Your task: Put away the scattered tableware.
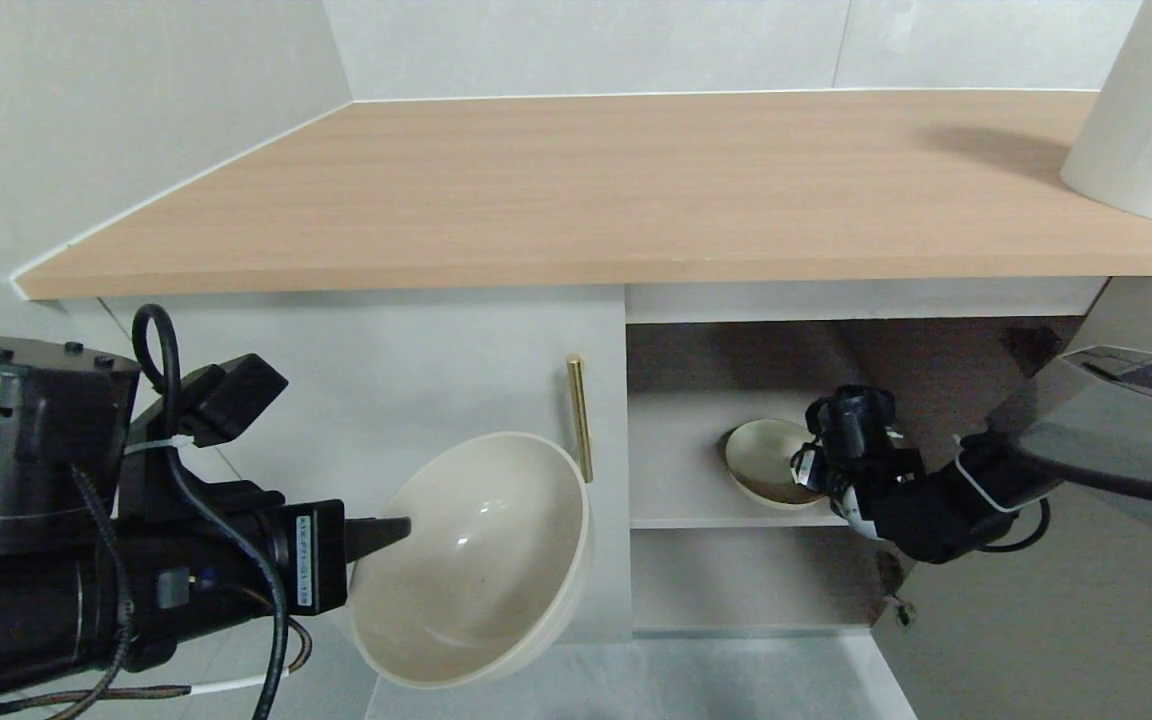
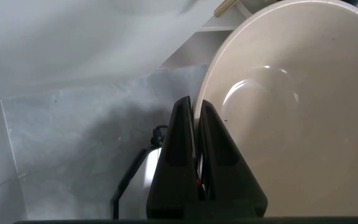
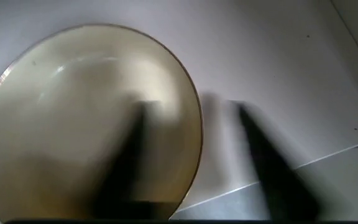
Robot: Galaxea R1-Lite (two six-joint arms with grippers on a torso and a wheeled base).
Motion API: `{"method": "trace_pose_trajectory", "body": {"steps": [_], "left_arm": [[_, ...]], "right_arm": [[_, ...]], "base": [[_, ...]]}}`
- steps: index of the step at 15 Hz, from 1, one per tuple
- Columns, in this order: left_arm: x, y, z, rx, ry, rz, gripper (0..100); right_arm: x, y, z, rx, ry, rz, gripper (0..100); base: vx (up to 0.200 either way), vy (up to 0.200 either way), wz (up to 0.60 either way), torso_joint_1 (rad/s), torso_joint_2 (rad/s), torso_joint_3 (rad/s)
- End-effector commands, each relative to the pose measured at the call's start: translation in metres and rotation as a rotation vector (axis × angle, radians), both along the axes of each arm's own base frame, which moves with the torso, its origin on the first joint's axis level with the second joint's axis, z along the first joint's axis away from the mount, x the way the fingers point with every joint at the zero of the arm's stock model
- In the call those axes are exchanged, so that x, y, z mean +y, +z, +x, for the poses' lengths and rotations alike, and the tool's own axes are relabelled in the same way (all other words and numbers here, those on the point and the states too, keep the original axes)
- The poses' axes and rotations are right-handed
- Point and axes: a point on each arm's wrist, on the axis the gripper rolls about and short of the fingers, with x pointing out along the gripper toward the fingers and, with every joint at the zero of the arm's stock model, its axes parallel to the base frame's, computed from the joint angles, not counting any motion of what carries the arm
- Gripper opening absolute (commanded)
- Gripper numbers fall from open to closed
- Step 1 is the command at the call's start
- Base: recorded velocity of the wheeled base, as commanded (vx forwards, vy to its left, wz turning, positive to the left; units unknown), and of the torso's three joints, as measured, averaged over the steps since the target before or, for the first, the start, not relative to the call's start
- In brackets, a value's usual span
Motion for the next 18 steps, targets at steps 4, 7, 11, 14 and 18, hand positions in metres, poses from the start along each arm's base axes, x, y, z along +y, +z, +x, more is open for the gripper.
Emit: {"method": "trace_pose_trajectory", "body": {"steps": [4, 7, 11, 14, 18], "left_arm": [[-0.007, -0.003, 0.008, 0.012, -0.011, 0.013, 0], [-0.026, -0.019, 0.016, 0.051, -0.092, 0.095, 0], [-0.049, -0.047, 0.023, 0.094, -0.176, 0.243, 0], [-0.081, -0.058, 0.034, 0.017, -0.265, 0.376, 0], [-0.114, -0.064, 0.042, -0.090, -0.261, 0.472, 0]], "right_arm": [[-0.007, 0.076, -0.047, -0.067, 0.083, 0.069, 100], [-0.004, 0.134, -0.116, 0.099, 0.367, 0.152, 100], [0.008, 0.171, -0.170, 0.215, 0.566, 0.173, 100], [0.021, 0.173, -0.195, 0.251, 0.637, 0.130, 100], [0.036, 0.159, -0.206, 0.296, 0.665, 0.027, 100]], "base": [[0.000, 0.000, 0.00, 0.000, 0.00, 0.000], [0.000, 0.000, 0.00, 0.000, 0.00, 0.000], [0.000, 0.000, 0.00, 0.000, 0.00, 0.000], [0.000, 0.000, 0.00, 0.000, 0.00, 0.000], [0.000, 0.000, 0.00, 0.000, 0.00, 0.000]]}}
